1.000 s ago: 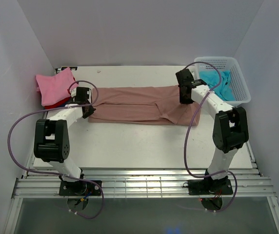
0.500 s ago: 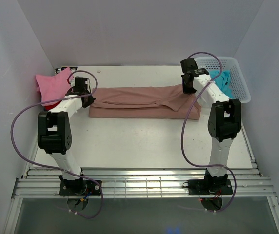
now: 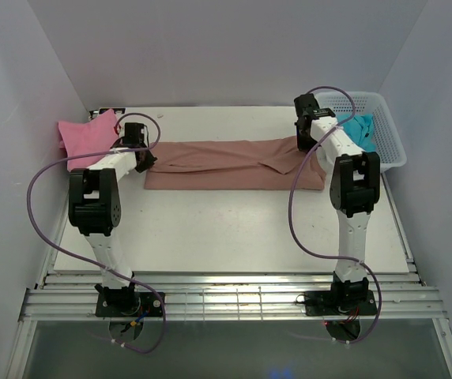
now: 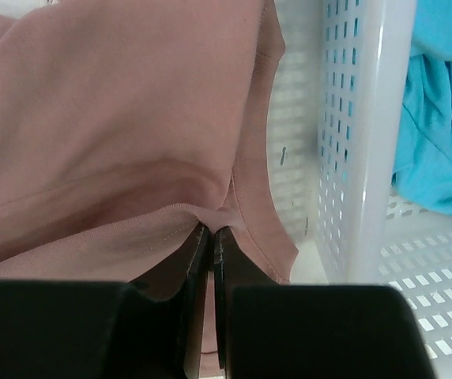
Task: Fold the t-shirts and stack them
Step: Fold the other side of the tshirt into a rectangle, then rotate the tshirt 90 degrees
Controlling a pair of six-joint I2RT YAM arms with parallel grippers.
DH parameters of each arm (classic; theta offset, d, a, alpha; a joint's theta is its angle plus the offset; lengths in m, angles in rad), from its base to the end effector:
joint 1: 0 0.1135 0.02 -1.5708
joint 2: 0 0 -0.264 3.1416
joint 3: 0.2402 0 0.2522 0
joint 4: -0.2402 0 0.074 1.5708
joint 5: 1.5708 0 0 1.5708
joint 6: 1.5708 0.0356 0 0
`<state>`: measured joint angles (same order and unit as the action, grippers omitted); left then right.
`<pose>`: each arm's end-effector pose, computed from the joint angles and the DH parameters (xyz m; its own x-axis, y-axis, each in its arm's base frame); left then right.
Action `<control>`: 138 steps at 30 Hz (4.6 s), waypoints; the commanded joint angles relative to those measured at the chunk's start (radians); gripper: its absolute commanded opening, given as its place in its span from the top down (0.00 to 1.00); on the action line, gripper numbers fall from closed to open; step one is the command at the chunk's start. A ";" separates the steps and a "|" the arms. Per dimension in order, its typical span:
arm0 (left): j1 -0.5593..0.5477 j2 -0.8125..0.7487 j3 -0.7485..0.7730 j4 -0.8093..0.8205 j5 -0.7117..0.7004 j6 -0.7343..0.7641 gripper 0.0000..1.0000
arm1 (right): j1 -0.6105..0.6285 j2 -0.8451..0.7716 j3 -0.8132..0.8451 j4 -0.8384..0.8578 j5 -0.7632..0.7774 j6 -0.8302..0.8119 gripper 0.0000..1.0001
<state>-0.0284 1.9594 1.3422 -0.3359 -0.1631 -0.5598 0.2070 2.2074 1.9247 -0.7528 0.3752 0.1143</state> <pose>0.4177 -0.0061 0.1760 -0.6555 -0.5056 -0.5610 -0.4886 0.8503 -0.1954 0.4759 0.0866 0.2229 -0.8372 -0.0674 -0.5427 0.0878 0.9630 -0.2550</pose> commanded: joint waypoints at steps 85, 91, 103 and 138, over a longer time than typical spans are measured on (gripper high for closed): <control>-0.513 0.107 -0.121 0.420 0.089 -0.002 1.00 | 0.106 0.039 0.010 0.509 -0.190 -0.217 0.52; -0.513 0.059 -0.144 0.426 0.057 0.006 1.00 | 0.109 -0.227 -0.245 0.661 -0.157 -0.194 0.44; -0.486 -0.071 -0.111 0.292 -0.328 0.143 1.00 | 0.137 -0.357 -0.446 0.380 -0.174 -0.028 0.92; -0.659 -0.328 -0.764 0.247 -0.176 -0.388 1.00 | 0.137 0.133 -0.126 0.305 -0.133 0.007 0.92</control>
<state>-0.6147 1.6463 0.7010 0.1017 -0.4747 -0.8135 0.3454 2.2509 1.7412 -0.3874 0.2634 0.1059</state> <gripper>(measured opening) 0.021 0.078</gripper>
